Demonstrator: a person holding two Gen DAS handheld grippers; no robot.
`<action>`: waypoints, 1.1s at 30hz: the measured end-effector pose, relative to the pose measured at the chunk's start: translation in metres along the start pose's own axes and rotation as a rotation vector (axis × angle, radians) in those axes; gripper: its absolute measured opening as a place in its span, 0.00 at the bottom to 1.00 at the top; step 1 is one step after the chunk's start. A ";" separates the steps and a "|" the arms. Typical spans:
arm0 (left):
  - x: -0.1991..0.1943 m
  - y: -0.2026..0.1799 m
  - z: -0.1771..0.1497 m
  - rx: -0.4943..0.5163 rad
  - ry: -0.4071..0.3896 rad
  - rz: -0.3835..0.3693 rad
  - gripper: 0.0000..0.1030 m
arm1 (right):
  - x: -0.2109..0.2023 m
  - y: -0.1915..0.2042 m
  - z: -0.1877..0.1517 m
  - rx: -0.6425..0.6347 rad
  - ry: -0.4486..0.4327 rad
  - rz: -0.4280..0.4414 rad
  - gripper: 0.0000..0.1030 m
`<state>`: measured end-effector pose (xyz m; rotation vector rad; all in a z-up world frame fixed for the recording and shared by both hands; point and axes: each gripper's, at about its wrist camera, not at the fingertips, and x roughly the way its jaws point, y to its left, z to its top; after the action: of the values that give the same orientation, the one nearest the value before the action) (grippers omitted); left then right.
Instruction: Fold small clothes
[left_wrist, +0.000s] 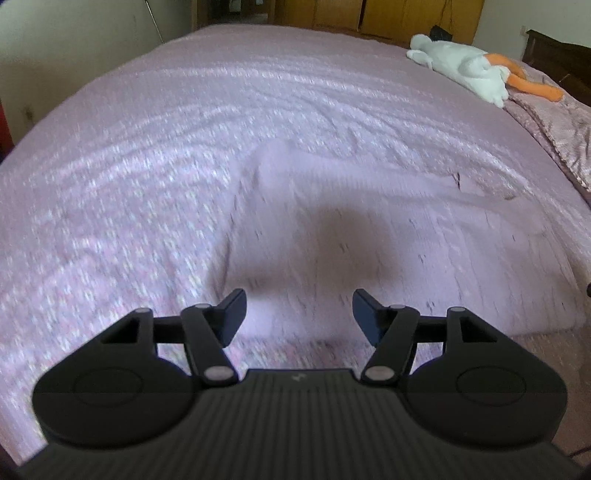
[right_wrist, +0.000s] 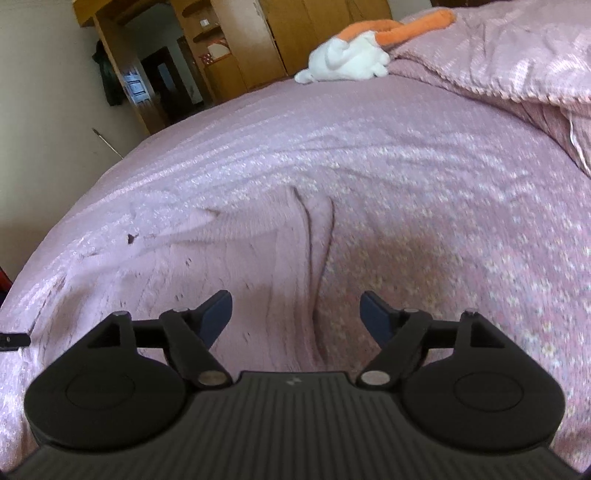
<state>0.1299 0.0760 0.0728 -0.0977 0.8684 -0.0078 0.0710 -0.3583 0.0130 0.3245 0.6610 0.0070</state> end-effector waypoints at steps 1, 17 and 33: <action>0.001 0.000 -0.003 -0.003 0.006 -0.001 0.63 | 0.001 -0.002 -0.001 0.012 0.006 -0.001 0.80; 0.009 0.002 -0.017 -0.036 0.066 0.008 0.63 | 0.027 -0.028 -0.011 0.213 0.130 0.117 0.85; 0.018 -0.007 -0.019 -0.018 0.093 -0.008 0.63 | 0.053 -0.029 -0.002 0.271 0.175 0.249 0.94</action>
<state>0.1269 0.0666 0.0477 -0.1186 0.9608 -0.0124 0.1088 -0.3793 -0.0293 0.6718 0.7929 0.1866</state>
